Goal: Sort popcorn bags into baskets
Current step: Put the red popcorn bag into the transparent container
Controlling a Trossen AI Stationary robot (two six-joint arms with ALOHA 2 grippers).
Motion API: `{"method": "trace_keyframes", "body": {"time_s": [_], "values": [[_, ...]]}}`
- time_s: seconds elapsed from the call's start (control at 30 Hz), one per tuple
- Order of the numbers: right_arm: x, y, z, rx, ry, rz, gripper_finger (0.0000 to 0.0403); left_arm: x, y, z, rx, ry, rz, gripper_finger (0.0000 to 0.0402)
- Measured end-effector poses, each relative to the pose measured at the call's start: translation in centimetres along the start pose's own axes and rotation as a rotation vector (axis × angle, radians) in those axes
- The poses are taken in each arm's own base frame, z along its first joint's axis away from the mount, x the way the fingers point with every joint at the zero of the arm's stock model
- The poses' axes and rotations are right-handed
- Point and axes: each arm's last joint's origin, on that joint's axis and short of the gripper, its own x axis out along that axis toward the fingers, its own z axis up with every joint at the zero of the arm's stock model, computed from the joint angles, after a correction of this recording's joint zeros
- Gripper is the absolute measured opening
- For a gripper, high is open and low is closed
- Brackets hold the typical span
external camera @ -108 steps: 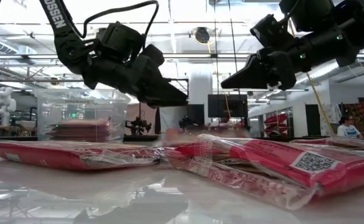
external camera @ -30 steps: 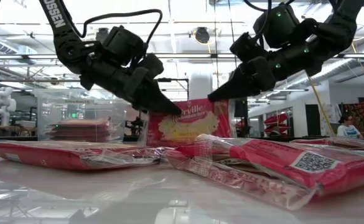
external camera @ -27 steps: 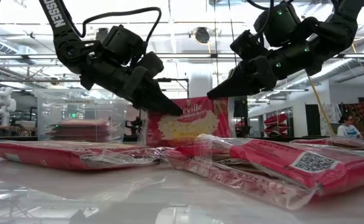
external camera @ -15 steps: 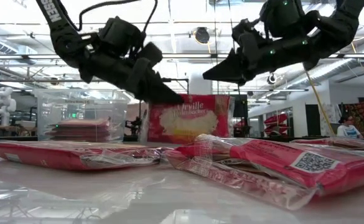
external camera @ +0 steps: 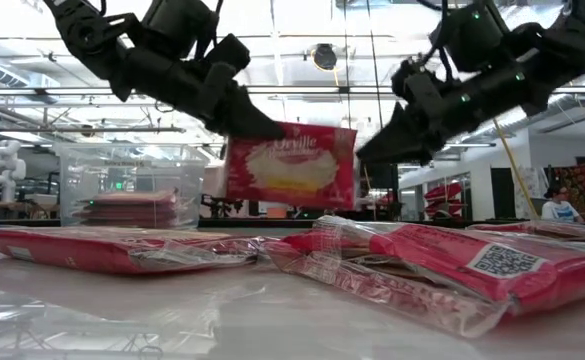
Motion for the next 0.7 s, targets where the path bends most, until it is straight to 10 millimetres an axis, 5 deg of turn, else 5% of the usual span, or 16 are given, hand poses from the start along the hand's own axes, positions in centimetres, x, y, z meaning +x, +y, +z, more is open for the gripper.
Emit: {"method": "trace_keyframes", "body": {"time_s": [0.4,0.7], "values": [[0.2,1.8,-1.5,0.011,-0.185,0.129,0.0171,-2.9,-1.7,4.4,-0.006,-0.268,0.016,0.0026],[0.2,3.5,1.5,-0.033,-0.434,0.201,0.0169,-3.4,-2.9,5.8,-0.044,-0.408,-0.002,0.0028]]}}
